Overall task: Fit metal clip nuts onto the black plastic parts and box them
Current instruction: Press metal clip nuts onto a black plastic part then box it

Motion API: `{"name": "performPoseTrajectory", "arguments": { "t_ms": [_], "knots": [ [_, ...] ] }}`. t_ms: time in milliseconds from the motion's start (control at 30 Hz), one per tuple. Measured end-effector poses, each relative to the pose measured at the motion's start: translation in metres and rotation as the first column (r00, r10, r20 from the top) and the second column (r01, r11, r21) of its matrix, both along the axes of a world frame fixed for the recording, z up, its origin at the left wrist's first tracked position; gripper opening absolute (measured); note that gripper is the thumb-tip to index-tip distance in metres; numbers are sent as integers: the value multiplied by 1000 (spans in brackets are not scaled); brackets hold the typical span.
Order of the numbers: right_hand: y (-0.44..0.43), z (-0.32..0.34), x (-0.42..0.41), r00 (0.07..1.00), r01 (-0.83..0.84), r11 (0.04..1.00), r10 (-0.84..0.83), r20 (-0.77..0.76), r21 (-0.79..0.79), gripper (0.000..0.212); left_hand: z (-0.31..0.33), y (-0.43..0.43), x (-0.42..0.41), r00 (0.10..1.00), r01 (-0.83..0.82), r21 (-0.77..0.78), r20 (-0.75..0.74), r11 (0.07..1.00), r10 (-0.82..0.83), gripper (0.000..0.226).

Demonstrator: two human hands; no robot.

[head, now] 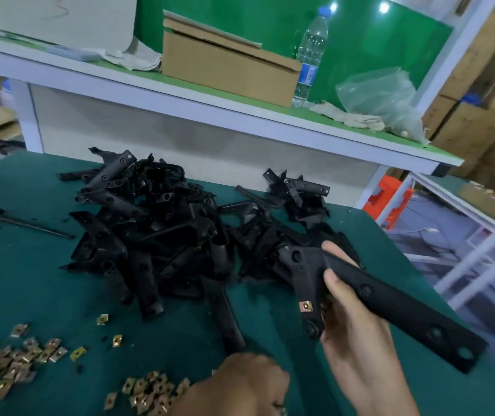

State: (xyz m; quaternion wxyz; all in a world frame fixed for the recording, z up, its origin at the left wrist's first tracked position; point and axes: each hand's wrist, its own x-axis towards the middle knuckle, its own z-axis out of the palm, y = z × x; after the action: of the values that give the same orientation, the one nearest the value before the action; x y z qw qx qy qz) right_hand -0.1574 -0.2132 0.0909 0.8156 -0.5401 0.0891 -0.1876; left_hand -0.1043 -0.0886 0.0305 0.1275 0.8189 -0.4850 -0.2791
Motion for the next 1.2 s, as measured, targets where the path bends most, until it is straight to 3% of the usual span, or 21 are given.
{"name": "performPoseTrajectory", "arguments": {
  "t_ms": [67, 167, 267, 333, 533, 667, 733, 800, 933, 1100, 1200],
  "knots": [
    [-1, -3, -15, 999, 22, 1000, -22, -29, 6, 55, -6, 2, -2, 1000, 0, -65, 12, 998, 0, 16],
    [6, -13, -36, 996, 70, 993, -64, -67, 93, 52, -18, 9, -5, 991, -135, -223, -25, 965, 133, 16],
    [14, -27, -53, 991, 86, 972, -60, -122, 220, 45, -28, 25, -13, 946, -320, -467, -113, 824, 303, 26],
    [18, -39, -61, 982, 116, 953, -67, -179, 280, 40, -33, 39, -23, 894, -445, -544, -232, 711, 383, 32],
    [36, -69, -82, 960, 116, 899, 8, -281, 422, 33, -34, 69, -65, 637, -749, -420, -667, 512, 385, 30],
    [41, -88, -98, 955, 111, 842, 56, -291, 528, 35, -31, 77, -85, 312, -929, -261, -934, 263, 173, 30],
    [44, -95, -105, 963, 82, 806, 89, -256, 586, 33, -30, 77, -92, 233, -965, -211, -963, 155, 135, 24],
    [46, -100, -110, 967, 61, 773, 111, -230, 631, 34, -30, 76, -98, 262, -963, -241, -943, 124, 206, 29],
    [43, -109, -117, 977, -39, 781, 160, -140, 624, 42, -33, 70, -109, 347, -935, -298, -883, 193, 316, 15],
    [45, -120, -119, 975, -88, 843, 182, -128, 531, 59, -34, 62, -117, 309, -948, -262, -893, 180, 329, 14],
    [46, -124, -118, 978, -89, 854, 173, -117, 513, 57, -33, 59, -118, 308, -949, -261, -884, 175, 352, 13]
  ]
}}
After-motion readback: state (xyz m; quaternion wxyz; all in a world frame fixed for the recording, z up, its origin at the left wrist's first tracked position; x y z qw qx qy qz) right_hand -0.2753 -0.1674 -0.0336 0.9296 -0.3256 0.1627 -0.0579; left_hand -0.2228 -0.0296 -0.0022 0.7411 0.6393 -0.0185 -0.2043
